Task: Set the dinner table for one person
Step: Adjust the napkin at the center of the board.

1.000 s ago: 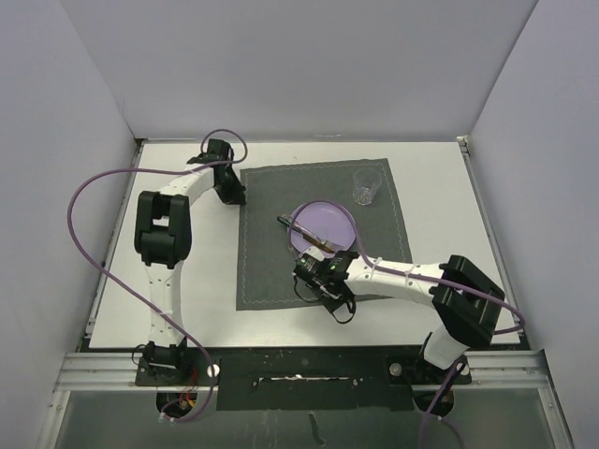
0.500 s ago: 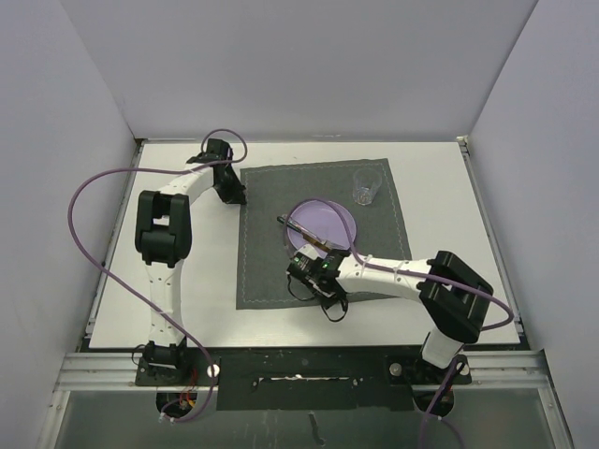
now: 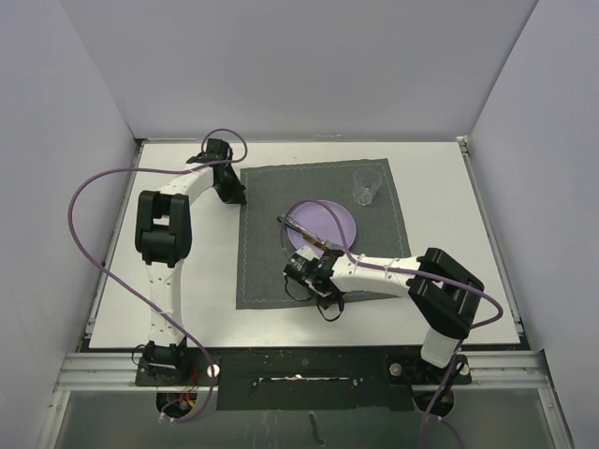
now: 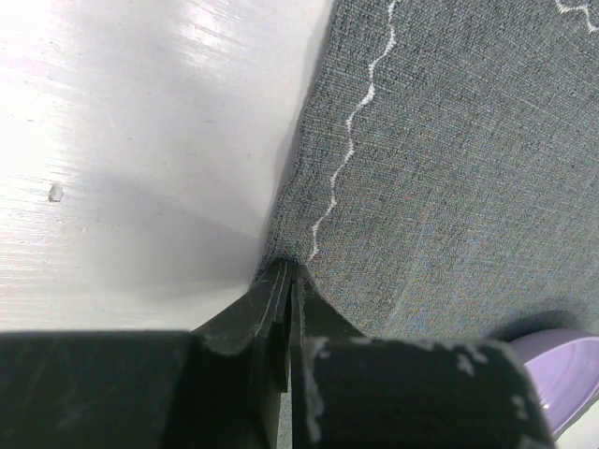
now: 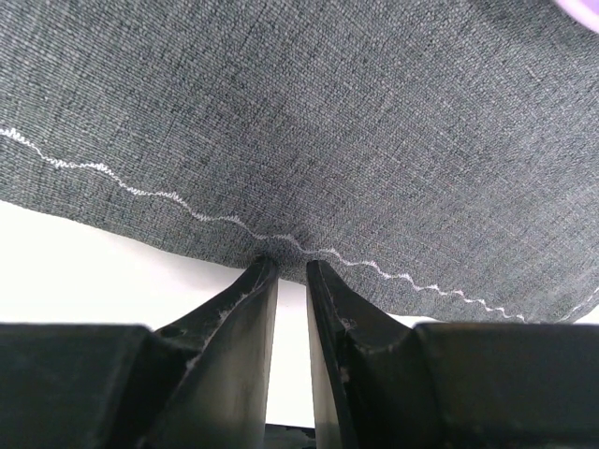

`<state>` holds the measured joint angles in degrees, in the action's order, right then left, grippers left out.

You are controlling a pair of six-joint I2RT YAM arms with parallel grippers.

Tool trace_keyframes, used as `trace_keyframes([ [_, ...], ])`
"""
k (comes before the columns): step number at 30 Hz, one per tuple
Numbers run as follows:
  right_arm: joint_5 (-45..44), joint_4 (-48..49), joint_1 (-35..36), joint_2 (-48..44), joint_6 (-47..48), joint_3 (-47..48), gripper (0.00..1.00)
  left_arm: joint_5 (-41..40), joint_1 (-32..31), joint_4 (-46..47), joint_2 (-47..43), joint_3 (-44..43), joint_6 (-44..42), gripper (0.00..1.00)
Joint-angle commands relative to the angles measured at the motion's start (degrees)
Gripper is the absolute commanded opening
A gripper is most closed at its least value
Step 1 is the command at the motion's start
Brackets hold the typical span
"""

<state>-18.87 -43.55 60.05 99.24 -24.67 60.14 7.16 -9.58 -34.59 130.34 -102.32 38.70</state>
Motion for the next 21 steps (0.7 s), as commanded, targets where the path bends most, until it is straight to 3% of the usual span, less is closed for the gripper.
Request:
trace_keyframes([
  [1,-1.9,0.8,0.3,-0.6,-0.6,2.8,0.21,-0.1,0.9,-0.2,1.8,-2.7,-0.8,0.0],
  [21,-1.2,0.2,0.3,-0.3,-0.5,3.8,0.2,0.5,1.6,-0.6,3.0,-3.7,-0.9,0.0],
])
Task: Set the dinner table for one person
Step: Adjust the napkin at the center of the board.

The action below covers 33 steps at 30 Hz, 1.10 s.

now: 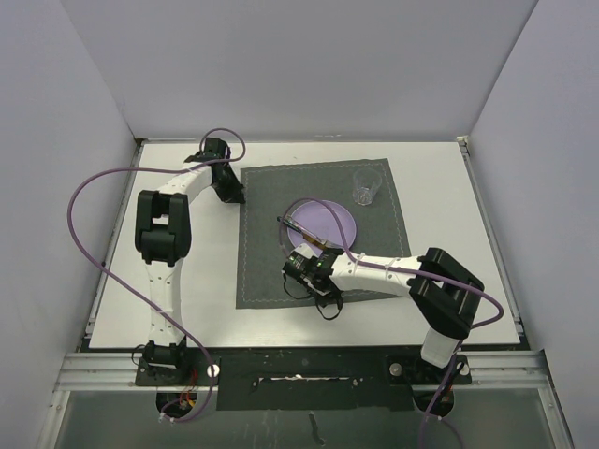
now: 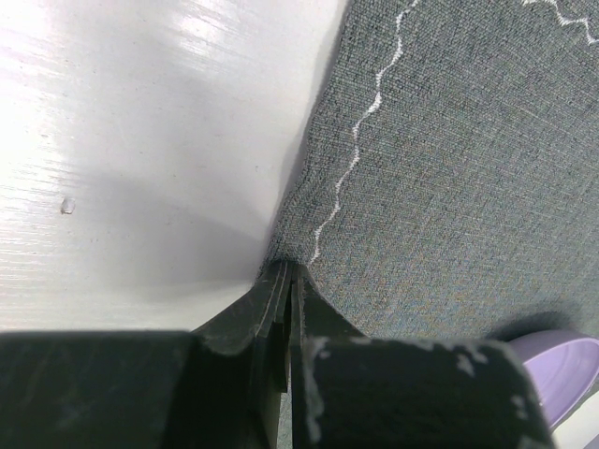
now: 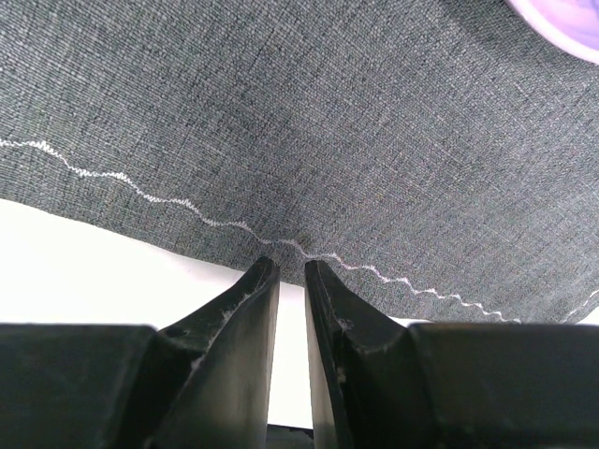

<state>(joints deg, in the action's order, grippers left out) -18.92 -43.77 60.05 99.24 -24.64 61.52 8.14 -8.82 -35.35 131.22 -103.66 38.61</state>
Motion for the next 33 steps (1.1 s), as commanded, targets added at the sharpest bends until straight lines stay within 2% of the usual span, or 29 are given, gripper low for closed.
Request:
trace_keyframes([
  [1,-0.9,0.5,0.3,-0.1,-0.5,2.4,0.2,-0.4,0.8,0.2,2.1,-2.3,-0.8,0.0],
  [14,3.0,2.6,0.4,2.6,-0.3,3.1,0.19,-0.1,1.3,0.0,2.5,-2.2,-0.8,0.0],
  [33,3.1,1.8,2.5,4.5,-0.6,6.1,0.18,0.6,2.7,-0.6,2.8,-3.3,-0.7,0.0],
])
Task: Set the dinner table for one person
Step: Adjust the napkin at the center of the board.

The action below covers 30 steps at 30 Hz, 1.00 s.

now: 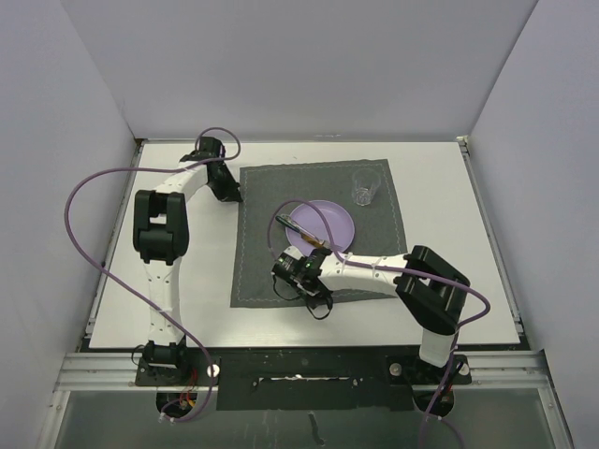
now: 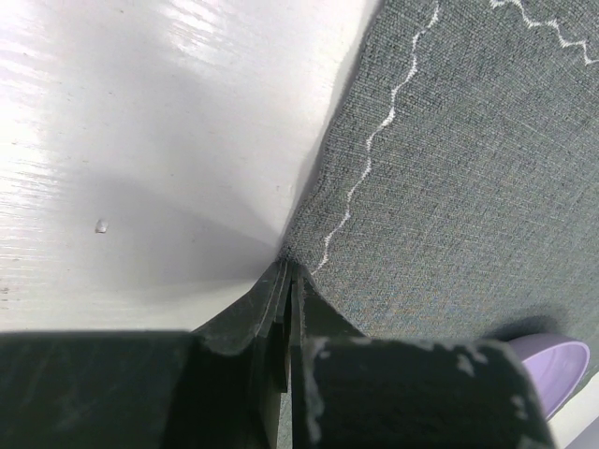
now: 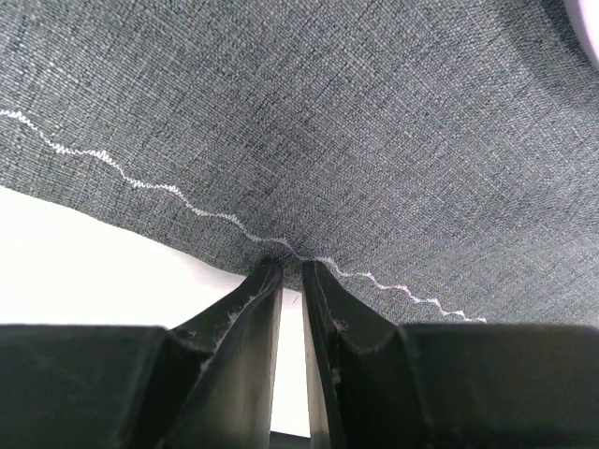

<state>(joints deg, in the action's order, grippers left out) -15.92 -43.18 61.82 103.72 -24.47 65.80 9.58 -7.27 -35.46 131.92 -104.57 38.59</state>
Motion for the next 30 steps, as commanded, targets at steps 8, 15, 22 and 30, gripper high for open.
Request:
trace_keyframes([
  [8,-0.1,0.9,0.9,0.2,-0.9,2.2,0.17,-0.5,1.3,-0.6,2.5,-2.7,-0.6,0.0],
  [15,-0.1,0.6,1.0,0.3,-0.9,2.4,0.17,-0.2,1.4,-0.7,2.3,-3.0,-0.5,0.0],
  [22,-0.3,0.5,1.3,0.3,-1.3,2.5,0.17,0.8,1.7,1.1,-0.1,-1.5,-0.4,0.0],
  [30,-1.8,-0.9,1.7,-0.3,-1.5,2.8,0.17,4.8,1.8,7.5,-6.1,2.8,-0.7,0.0],
])
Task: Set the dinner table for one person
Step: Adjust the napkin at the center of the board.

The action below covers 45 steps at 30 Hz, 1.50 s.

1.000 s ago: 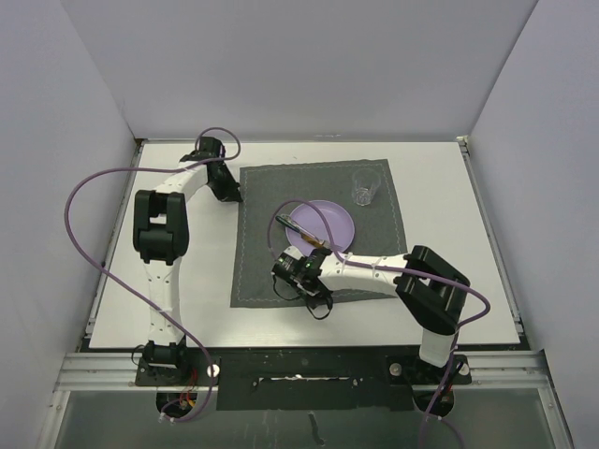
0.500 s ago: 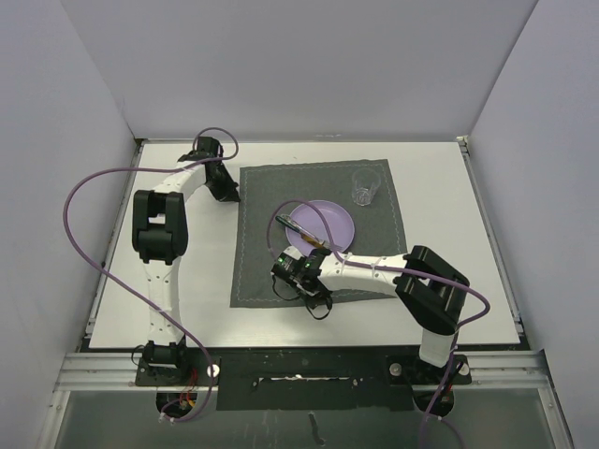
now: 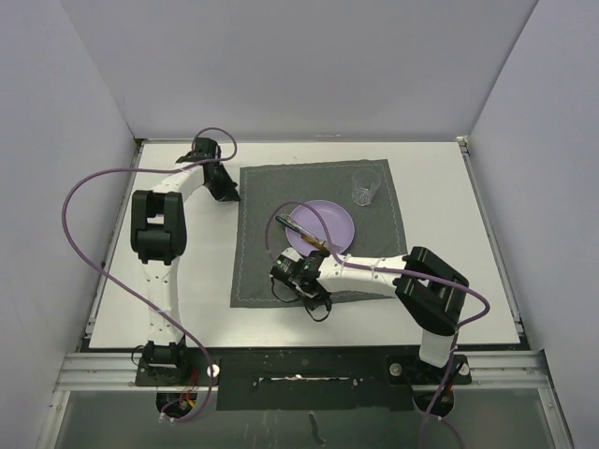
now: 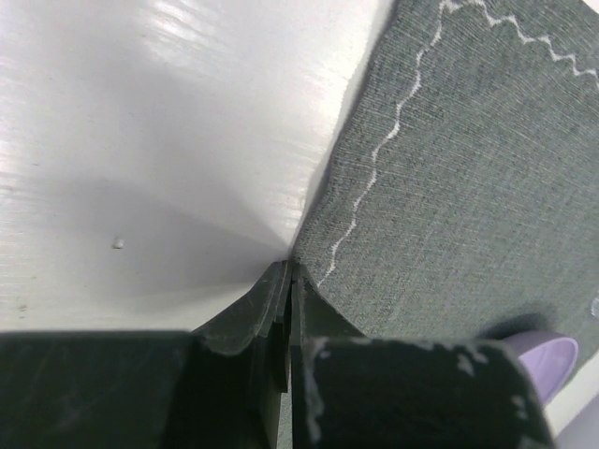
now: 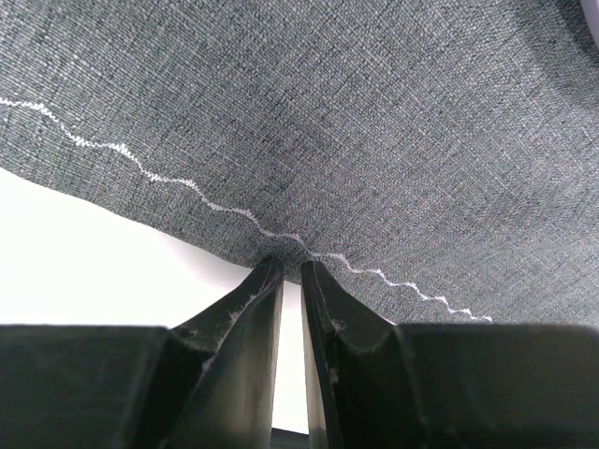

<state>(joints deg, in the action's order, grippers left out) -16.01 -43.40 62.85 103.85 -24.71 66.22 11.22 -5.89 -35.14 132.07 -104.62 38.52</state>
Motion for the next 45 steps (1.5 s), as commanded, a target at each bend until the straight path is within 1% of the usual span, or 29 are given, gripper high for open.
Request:
trace_keyframes([
  [1,-1.8,-0.8,0.7,-0.7,-1.3,2.3,0.17,3.2,0.4,8.5,-7.9,3.8,-0.6,0.0],
  [7,-2.0,-1.4,0.9,-1.9,-1.3,2.8,0.17,2.8,0.6,10.8,-15.8,5.8,-1.8,0.0],
  [11,-2.7,-2.2,1.3,-2.0,-1.3,3.4,0.18,-0.3,1.1,10.9,-21.7,7.8,-2.1,0.0],
  [15,-2.6,-2.6,2.5,-3.5,-1.5,4.2,0.21,-2.1,2.1,10.4,-28.2,10.1,-2.1,0.0],
  [17,-2.6,-3.3,3.1,-4.3,-1.6,5.3,0.27,-2.1,2.5,10.6,-32.2,12.3,-1.8,0.0],
  [20,-3.8,-5.6,4.7,-5.6,-1.0,8.7,0.46,-0.6,2.6,12.2,-39.5,17.0,-1.2,0.02],
  [21,-4.8,-7.0,5.1,-6.1,-0.6,10.4,0.51,0.4,2.6,12.7,-42.0,18.7,-1.1,0.02],
  [23,-7.1,-9.8,5.6,-7.2,0.5,14.1,0.56,1.5,2.5,12.8,-48.1,22.4,-0.6,0.03],
  [24,-8.0,-10.9,5.7,-7.8,1.4,16.0,0.59,2.0,2.5,13.0,-50.8,24.5,-0.4,0.05],
  [27,-10.7,-12.7,4.9,-10.2,4.4,21.5,0.67,2.5,2.2,12.1,-59.1,31.8,0.8,0.19],
  [29,-11.3,-12.9,2.9,-11.2,6.9,24.2,0.7,2.7,1.8,11.6,-63.8,37.1,1.8,0.23],
  [30,-10.5,-12.8,1.2,-11.5,8.1,25.2,0.7,2.8,1.5,11.2,-65.9,39.3,2.2,0.24],
  [33,-5.9,-10.8,-5.5,-11.5,12.2,26.7,0.7,2.6,0.9,10.8,-71.6,45.4,3.7,0.41],
  [34,-4.1,-9.9,-7.7,-11.3,13.5,26.9,0.7,2.8,0.8,10.9,-73.1,46.9,3.9,0.45],
  [37,2.3,-7.3,-14.2,-9.8,16.2,28.0,0.7,2.5,0.4,8.7,-76.4,50.0,4.4,0.51],
  [39,5.8,-5.7,-17.0,-8.2,17.6,28.6,0.69,2.4,0.1,8.0,-78.6,51.6,4.8,0.54],
  [42,11.2,-3.0,-19.8,-5.2,19.4,29.0,0.68,1.5,-0.2,5.9,-81.7,53.0,5.4,0.57],
  [45,14.9,-0.4,-20.6,-1.2,21.1,29.8,0.64,1.4,-0.3,5.2,-84.7,54.7,6.2,0.61],
])
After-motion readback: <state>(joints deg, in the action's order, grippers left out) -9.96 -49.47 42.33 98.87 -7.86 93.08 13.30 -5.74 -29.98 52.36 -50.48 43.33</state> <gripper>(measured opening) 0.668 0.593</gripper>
